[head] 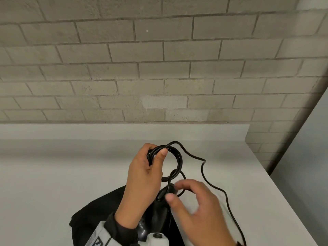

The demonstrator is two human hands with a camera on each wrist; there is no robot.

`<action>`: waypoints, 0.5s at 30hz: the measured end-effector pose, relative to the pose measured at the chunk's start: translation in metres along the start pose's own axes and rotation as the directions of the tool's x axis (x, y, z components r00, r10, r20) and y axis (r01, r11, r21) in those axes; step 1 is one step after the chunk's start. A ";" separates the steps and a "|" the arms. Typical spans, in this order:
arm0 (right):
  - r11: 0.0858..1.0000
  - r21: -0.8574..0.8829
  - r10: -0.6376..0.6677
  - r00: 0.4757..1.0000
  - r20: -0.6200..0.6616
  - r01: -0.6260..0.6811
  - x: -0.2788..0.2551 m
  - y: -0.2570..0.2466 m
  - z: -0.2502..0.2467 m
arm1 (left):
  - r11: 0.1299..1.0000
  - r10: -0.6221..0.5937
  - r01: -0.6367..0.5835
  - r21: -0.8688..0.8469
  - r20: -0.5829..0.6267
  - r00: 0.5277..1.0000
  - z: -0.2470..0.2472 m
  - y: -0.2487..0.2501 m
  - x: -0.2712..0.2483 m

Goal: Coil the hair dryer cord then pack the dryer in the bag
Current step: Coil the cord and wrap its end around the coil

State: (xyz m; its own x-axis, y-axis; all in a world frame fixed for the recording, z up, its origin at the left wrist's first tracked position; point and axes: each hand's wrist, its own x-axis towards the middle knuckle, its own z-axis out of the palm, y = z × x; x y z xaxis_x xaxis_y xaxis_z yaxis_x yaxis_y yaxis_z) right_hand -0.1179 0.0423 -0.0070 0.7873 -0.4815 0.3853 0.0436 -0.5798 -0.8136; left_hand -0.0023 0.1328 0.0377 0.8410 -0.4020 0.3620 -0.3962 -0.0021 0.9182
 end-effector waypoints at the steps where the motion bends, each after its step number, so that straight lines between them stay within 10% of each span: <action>1: 1.000 0.013 0.017 1.000 -0.009 -0.017 0.001 -0.003 0.010 | 1.000 0.002 -0.002 0.004 -0.004 1.000 0.000 0.000 0.000; 7: 0.994 0.094 0.047 0.997 0.057 -0.052 -0.001 0.004 0.023 | 1.000 0.018 -0.017 0.018 -0.038 0.999 -0.006 -0.005 0.005; 11: 0.985 0.099 0.103 0.941 0.322 -0.141 -0.020 0.015 0.001 | 0.999 0.022 -0.021 0.028 -0.037 0.999 -0.005 -0.008 0.008; 15: 0.984 -0.080 0.168 0.977 0.133 -0.159 -0.043 0.038 -0.036 | 1.000 -0.013 0.013 0.006 -0.041 0.999 -0.010 -0.009 0.011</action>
State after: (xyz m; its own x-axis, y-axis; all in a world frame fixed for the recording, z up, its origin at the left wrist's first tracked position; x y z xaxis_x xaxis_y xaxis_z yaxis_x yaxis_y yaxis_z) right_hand -0.1716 0.0176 -0.0384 0.8580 -0.4804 0.1815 -0.1309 -0.5464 -0.8272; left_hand 0.0143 0.1375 0.0355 0.8606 -0.3639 0.3563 -0.3870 -0.0125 0.9220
